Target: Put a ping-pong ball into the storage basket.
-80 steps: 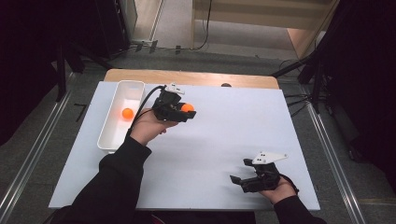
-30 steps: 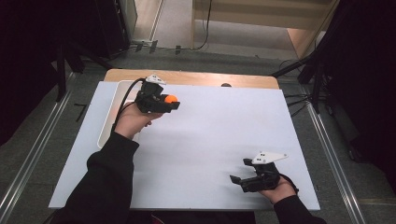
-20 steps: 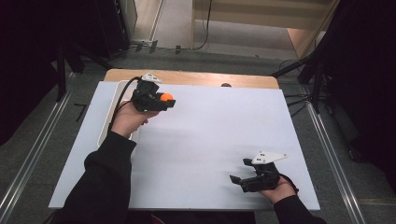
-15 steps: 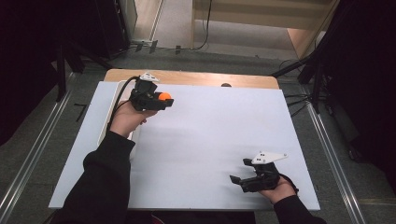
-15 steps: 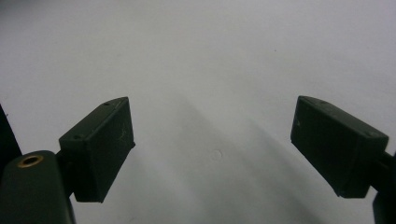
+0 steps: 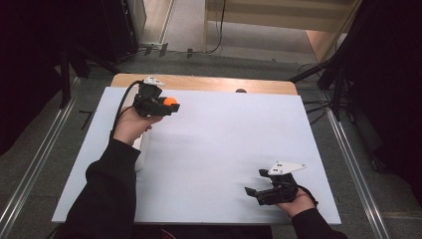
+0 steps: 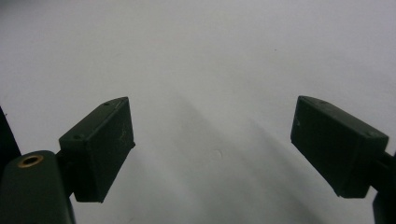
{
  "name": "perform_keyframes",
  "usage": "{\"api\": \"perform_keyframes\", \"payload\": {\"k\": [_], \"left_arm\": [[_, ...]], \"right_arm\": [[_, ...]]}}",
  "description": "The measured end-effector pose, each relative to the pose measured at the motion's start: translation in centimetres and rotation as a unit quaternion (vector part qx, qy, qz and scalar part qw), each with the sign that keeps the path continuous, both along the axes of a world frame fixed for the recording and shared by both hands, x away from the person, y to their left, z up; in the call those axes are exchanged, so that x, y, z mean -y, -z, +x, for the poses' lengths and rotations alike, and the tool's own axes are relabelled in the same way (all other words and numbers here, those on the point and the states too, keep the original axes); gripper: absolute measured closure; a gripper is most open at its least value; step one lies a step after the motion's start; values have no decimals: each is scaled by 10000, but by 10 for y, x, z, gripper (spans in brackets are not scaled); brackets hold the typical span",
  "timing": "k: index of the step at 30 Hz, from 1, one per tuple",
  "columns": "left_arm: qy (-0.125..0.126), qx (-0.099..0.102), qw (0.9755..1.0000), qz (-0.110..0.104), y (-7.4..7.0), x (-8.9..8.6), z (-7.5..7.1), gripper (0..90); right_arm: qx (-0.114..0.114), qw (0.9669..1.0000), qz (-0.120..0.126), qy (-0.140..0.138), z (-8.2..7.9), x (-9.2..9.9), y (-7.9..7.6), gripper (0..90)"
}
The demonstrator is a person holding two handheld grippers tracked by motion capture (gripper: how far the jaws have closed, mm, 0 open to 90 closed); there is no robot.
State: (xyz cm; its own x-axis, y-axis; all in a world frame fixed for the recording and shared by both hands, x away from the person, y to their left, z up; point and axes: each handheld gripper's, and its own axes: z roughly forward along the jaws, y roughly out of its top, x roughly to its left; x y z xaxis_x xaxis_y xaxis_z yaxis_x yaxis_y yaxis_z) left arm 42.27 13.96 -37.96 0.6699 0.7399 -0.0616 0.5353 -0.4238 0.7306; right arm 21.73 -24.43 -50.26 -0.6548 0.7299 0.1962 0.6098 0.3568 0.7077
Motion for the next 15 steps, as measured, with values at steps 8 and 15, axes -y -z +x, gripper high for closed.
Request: {"api": "perform_keyframes", "payload": {"k": [8,15], "left_arm": [[-129,64,9999,26,-2,-10,2,504],[-270,94,9996,23,-2,-17,3,504]], "right_arm": [[-1,10000,8,7,0,0,0,118],[0,10000,-2,7,0,0,0,118]]}}
